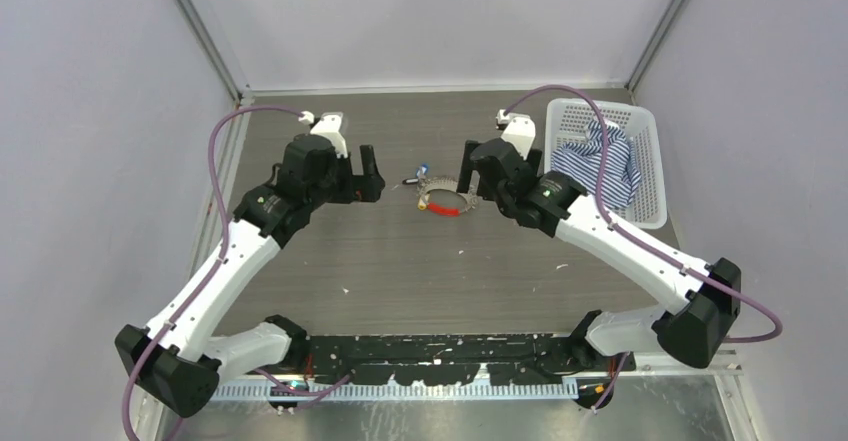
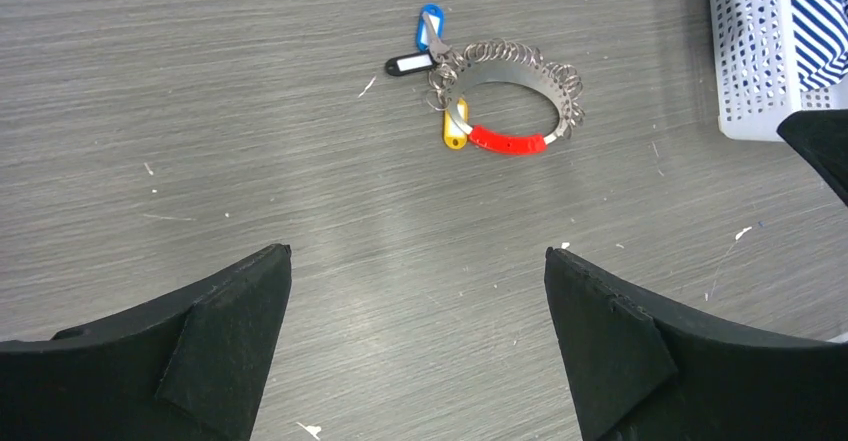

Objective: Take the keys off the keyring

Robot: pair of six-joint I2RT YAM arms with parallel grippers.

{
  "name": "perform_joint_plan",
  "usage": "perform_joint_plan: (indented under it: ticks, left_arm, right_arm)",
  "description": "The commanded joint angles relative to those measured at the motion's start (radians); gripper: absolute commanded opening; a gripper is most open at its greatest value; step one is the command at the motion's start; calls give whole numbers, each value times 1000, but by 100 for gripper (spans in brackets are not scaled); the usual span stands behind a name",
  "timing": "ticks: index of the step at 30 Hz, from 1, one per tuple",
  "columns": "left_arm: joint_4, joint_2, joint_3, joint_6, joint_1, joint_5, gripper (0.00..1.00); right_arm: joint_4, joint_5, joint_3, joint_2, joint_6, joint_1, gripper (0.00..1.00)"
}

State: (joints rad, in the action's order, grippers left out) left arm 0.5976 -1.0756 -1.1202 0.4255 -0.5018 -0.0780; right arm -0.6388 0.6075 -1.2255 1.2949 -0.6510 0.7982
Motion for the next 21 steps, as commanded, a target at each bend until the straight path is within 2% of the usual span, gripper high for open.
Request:
perform_joint_plan:
  ticks: [1, 9, 15, 18, 21]
  left_arm:
    - [13, -3, -34, -10, -1, 3, 100]
    - [24, -7, -35, -46, -1, 28, 100]
    - [-14, -38, -15, -18, 17, 115, 100]
    - [-49, -93, -11, 20, 51, 187, 100]
    - [-56, -159, -26, 47, 75, 259, 100]
  right_arm:
    - [17, -18, -41, 17, 49, -4, 100]
    - [104, -91, -66, 112, 159, -18, 100]
    - [218, -233, -144, 295, 265, -94, 100]
    - [239, -346, -241, 438, 280, -152, 100]
    - [227, -371, -368, 578, 322, -168, 99]
